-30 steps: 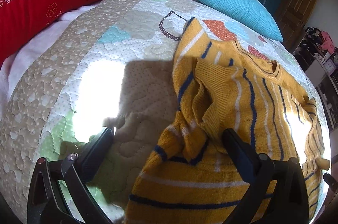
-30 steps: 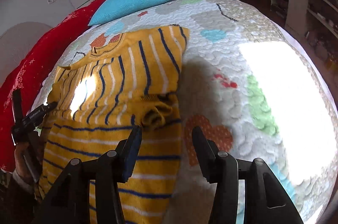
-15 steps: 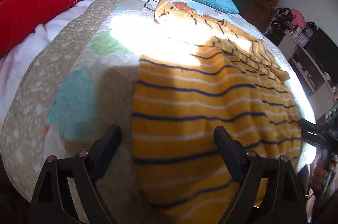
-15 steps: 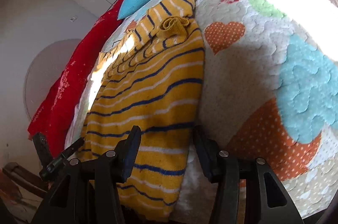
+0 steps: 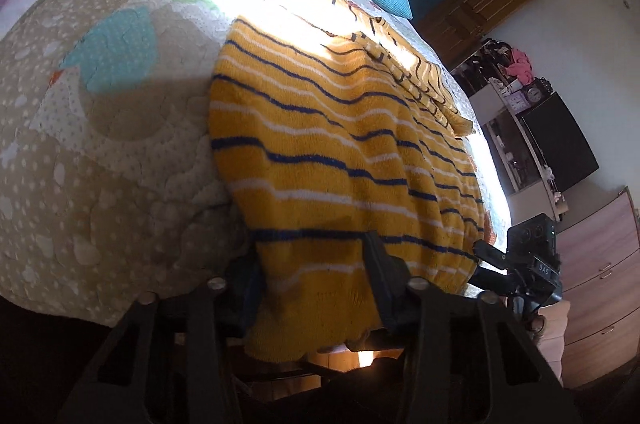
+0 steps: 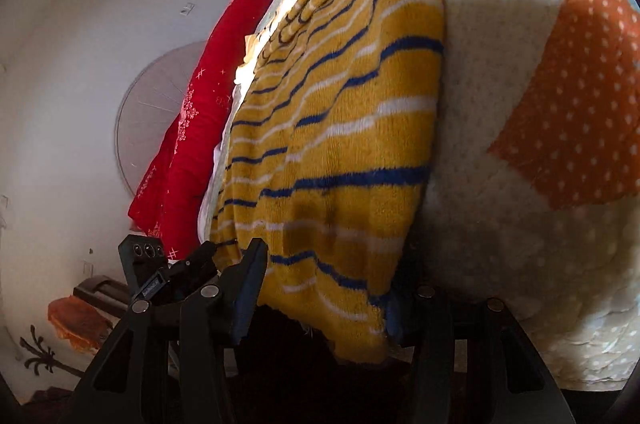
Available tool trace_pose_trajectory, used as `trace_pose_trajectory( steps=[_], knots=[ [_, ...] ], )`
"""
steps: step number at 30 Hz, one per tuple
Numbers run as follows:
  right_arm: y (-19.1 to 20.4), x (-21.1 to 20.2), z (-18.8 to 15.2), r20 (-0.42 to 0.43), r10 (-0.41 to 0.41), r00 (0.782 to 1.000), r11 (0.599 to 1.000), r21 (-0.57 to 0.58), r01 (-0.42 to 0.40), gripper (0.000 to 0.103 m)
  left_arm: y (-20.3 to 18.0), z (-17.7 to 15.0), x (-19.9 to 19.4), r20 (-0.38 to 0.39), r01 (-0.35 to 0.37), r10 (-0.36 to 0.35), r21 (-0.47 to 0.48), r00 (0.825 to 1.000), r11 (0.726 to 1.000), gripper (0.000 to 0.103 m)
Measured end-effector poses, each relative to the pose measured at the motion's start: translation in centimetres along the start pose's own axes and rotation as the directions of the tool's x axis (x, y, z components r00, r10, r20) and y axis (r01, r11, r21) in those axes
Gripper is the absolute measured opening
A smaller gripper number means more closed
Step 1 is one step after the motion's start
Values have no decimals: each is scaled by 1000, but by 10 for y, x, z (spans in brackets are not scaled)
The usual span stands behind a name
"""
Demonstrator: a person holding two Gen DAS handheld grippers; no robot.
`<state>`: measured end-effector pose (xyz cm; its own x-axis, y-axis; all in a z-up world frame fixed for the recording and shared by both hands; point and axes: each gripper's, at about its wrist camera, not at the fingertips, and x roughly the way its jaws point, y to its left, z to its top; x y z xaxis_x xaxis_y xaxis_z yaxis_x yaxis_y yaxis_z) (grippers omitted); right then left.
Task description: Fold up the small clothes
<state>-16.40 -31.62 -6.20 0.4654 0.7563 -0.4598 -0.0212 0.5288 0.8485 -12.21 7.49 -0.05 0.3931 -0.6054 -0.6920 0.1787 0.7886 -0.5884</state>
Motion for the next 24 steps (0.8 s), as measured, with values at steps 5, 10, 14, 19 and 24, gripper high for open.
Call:
trace_pose_trajectory(
  steps=[5, 10, 14, 19, 24],
  knots=[
    [2, 13, -4, -15, 15, 1000, 1000, 4, -15, 58, 10, -15, 10, -31, 50, -53, -65, 998, 997, 33],
    [-1, 15, -8, -20, 21, 1000, 999, 24, -21, 58, 7, -17, 19, -23, 96, -98, -102, 995, 990, 57],
    [4, 26, -16, -43, 6, 999, 1000, 20, -6, 58, -5, -15, 25, -30, 37, -40, -93, 999, 995, 60],
    [22, 23, -19, -3, -113, 994, 993, -41, 113, 22, -13, -4, 20, -64, -86, 79, -114, 995, 990, 11],
    [49, -1, -6, 73, -103, 992, 992, -68, 108, 14, -31, 20, -20, 37, -51, 55, -109, 998, 993, 9]
  ],
)
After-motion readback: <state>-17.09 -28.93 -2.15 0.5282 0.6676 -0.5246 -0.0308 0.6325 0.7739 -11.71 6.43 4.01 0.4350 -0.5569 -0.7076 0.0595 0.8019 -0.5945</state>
